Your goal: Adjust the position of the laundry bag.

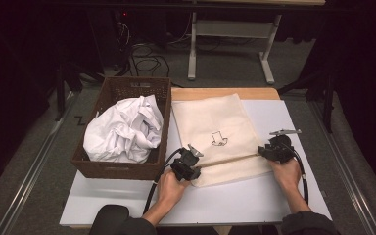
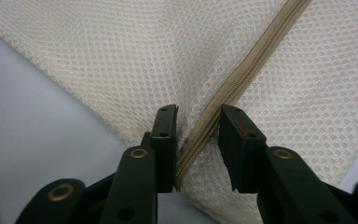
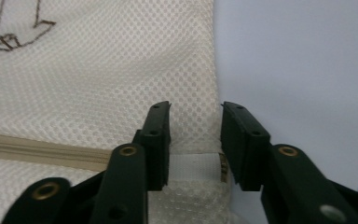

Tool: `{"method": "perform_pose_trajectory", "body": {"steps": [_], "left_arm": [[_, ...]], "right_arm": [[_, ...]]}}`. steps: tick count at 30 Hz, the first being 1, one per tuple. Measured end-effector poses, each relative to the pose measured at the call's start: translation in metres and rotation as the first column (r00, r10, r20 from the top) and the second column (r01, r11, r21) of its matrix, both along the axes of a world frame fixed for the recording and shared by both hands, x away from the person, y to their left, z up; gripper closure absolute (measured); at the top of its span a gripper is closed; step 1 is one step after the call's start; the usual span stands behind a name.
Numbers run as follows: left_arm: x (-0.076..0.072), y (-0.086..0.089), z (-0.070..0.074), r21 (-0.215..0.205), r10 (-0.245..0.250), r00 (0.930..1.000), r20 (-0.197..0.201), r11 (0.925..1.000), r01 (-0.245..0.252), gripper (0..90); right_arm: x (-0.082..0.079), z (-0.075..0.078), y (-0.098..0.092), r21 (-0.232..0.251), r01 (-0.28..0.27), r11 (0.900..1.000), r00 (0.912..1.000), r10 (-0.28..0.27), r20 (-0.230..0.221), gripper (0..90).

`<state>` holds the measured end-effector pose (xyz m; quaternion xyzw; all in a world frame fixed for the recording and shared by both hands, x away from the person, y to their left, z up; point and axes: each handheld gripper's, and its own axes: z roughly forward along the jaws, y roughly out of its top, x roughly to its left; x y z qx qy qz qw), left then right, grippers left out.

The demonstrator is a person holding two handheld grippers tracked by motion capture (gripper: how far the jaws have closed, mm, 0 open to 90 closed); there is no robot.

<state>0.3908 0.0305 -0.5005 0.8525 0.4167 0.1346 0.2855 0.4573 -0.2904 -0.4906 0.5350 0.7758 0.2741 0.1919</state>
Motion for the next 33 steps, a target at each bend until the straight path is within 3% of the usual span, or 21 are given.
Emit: {"method": "perform_pose_trajectory", "body": {"steps": [4,14,25,33], "left_arm": [[0.0,-0.001,0.0,0.009,-0.008,0.9999,0.007,0.9999,0.008,73.5],[0.0,-0.001,0.0,0.005,-0.024,0.9996,0.016,0.9997,0.023,81.5],[0.003,-0.003,0.003,0.005,-0.02,0.9994,0.027,0.9998,0.02,81.8],[0.011,-0.005,0.006,-0.017,-0.005,0.9999,0.017,0.9998,0.005,81.5]], "right_arm": [[0.0,0.0,0.001,-0.049,-0.012,0.999,0.9999,0.012,0.003,73.6],[-0.001,0.002,-0.002,-0.074,-0.021,0.997,0.9996,0.022,0.016,90.0],[-0.008,0.006,-0.007,-0.076,-0.027,0.997,0.9994,0.028,0.018,90.0],[-0.024,0.009,-0.016,-0.057,-0.023,0.998,0.9996,0.024,0.015,90.0]]}}
